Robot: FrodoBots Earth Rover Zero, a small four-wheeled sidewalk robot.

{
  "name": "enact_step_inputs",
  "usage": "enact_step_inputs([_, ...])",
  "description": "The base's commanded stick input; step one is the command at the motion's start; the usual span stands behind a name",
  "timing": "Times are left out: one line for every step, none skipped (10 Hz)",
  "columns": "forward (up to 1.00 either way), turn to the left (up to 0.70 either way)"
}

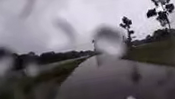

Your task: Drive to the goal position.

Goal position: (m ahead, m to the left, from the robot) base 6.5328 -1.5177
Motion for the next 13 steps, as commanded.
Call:
enact_step_inputs([0.85,-0.28])
enact_step_inputs([0.85,-0.33])
enact_step_inputs([0.85,-0.19])
enact_step_inputs([0.85,0.00])
enact_step_inputs([0.85,0.00])
enact_step_inputs([0.85,0.00])
enact_step_inputs([0.85,0.00])
enact_step_inputs([0.85,0.00])
enact_step_inputs([0.85,0.00])
enact_step_inputs([0.85,0.00])
enact_step_inputs([0.85,0.00])
enact_step_inputs([0.85,0.00])
enact_step_inputs([0.85,0.00])
